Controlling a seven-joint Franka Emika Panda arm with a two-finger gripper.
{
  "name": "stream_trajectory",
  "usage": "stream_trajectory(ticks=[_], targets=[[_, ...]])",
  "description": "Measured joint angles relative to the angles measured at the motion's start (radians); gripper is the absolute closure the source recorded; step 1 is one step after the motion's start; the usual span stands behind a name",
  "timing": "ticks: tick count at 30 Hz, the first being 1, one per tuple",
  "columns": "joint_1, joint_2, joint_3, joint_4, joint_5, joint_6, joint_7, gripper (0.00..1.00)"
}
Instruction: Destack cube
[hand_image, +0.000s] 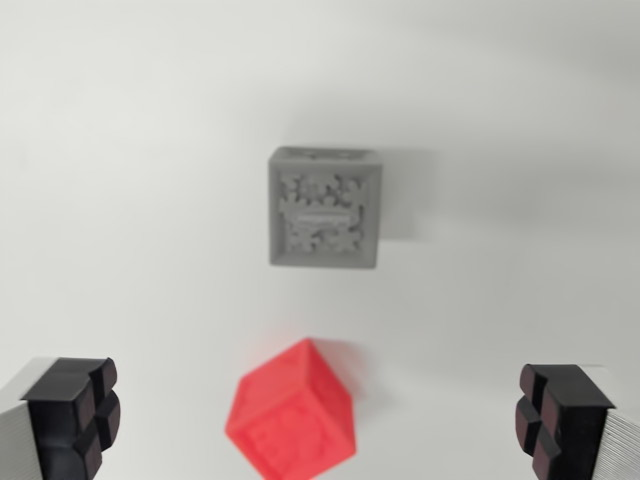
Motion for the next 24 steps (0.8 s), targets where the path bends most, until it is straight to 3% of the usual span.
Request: stream_trajectory(ticks=[24], targets=[[0.000, -0.096, 0.000, 0.082, 0.000, -0.178, -0.001, 0.00]])
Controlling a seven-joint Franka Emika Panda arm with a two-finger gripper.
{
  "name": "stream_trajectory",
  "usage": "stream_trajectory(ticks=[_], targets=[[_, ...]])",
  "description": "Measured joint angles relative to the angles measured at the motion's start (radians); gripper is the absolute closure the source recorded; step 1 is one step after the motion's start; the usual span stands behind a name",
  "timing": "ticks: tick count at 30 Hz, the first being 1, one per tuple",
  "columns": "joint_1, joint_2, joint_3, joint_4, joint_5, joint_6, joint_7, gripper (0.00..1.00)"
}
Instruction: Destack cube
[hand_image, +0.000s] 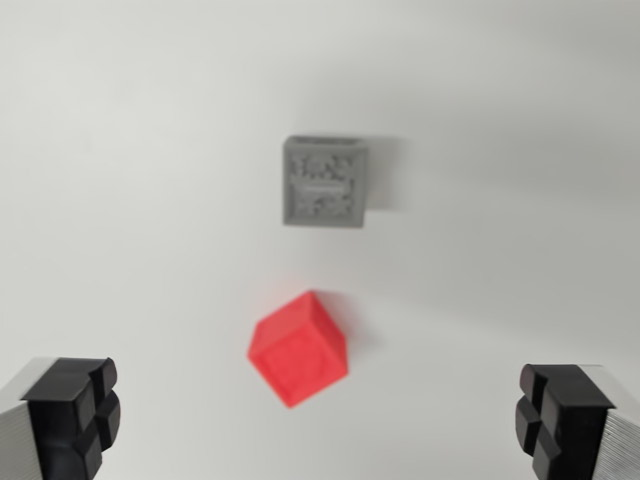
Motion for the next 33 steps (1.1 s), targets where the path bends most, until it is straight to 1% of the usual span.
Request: stream_trajectory(ticks=[12, 33], targets=[[0.000, -0.017, 0.000, 0.032, 0.000, -0.049, 0.000, 0.00], [0.000, -0.020, 0.000, 0.037, 0.000, -0.058, 0.000, 0.00]])
